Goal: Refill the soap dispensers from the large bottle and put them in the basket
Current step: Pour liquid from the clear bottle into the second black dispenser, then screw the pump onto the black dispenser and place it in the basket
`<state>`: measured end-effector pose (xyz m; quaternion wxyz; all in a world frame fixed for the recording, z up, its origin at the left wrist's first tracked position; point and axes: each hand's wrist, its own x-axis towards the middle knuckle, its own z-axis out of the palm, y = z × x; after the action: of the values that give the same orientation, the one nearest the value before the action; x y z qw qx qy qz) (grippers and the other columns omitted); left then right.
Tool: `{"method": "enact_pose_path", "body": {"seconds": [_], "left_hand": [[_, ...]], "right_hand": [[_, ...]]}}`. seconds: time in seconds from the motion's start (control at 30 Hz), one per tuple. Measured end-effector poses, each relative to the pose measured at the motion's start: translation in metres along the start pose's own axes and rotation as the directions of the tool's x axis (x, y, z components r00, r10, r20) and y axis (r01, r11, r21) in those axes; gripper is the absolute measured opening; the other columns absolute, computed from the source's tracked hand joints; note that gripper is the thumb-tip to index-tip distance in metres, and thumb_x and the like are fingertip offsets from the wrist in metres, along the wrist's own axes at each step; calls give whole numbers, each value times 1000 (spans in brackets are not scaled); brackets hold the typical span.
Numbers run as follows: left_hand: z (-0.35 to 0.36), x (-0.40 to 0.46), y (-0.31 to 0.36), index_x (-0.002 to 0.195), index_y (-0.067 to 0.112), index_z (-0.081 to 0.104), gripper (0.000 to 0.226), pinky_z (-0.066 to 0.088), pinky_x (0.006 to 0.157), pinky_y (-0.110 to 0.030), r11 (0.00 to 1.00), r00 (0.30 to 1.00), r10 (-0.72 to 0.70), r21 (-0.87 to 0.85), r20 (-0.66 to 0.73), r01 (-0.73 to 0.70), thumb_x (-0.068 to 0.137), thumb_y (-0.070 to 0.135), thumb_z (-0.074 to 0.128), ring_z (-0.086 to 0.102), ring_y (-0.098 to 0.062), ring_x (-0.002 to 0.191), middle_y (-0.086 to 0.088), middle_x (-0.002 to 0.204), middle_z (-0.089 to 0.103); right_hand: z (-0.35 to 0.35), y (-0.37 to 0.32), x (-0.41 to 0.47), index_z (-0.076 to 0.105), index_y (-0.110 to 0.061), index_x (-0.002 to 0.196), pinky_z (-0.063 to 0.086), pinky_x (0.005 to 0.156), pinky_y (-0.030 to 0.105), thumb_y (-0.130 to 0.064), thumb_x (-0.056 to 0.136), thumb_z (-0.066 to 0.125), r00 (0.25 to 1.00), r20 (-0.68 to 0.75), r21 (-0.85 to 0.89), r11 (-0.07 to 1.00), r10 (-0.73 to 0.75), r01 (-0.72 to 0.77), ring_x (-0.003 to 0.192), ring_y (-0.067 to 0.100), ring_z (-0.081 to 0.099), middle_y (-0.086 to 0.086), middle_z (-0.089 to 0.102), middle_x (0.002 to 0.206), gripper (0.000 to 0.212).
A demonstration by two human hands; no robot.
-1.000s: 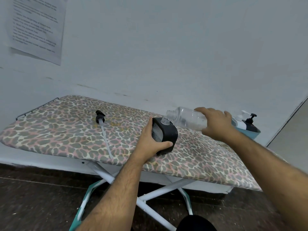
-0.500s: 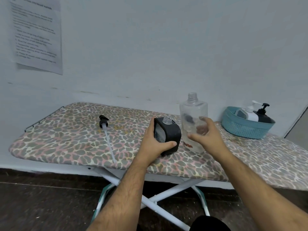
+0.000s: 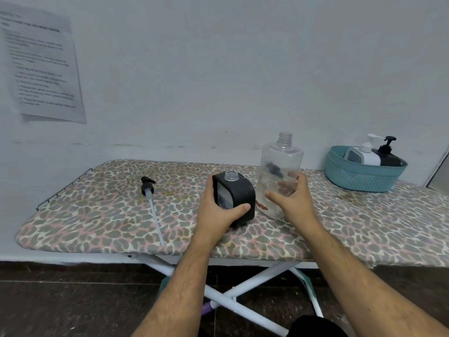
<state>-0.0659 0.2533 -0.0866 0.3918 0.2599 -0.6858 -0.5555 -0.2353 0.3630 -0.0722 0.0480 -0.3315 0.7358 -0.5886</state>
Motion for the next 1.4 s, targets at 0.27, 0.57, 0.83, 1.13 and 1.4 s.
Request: {"method": "enact_pose_path", "body": {"seconds": [0.27,0.57,0.83,1.13,1.4], "left_hand": [[-10,-5,8,155,31,26,126,44,112,-46,999,1000,21,36,-16,-21,47,50,89,46,-15,136,8,150,44],[-46,-17,11,137,53,33,103,46,110,-43,998,995,45,56,-87,-40,48,53,86,50,-5,127,29,132,47],[-69,-22,12,156,32,25,121,42,113,-37,996,994,36,88,-106,-27,53,42,88,44,-8,132,28,134,43],[-68,-19,14,131,60,32,99,43,99,-19,992,993,64,114,-101,-53,48,51,85,46,21,116,37,129,45],[-53,-27,18,148,42,30,115,44,111,-37,993,996,49,110,-69,-41,47,52,84,46,-3,131,21,142,45]], "right_hand": [[0,-3,4,41,-36,120,45,85,29,-34,70,87,1000,-3,-24,999,-22,22,105,11,58,-6,61,122,68],[38,-26,8,45,-22,136,51,79,26,-30,69,87,997,62,-24,999,-40,41,102,11,58,-6,58,114,79],[80,-41,25,35,-23,140,53,88,36,-25,73,86,988,154,-53,999,-3,11,103,15,59,1,59,124,84],[87,-37,25,28,-26,147,53,90,39,-33,73,85,978,206,-58,998,-6,19,112,17,58,6,56,135,94],[66,-22,17,12,-33,155,53,89,38,-52,72,81,985,170,-28,999,28,-24,113,19,57,7,54,138,109]]}}
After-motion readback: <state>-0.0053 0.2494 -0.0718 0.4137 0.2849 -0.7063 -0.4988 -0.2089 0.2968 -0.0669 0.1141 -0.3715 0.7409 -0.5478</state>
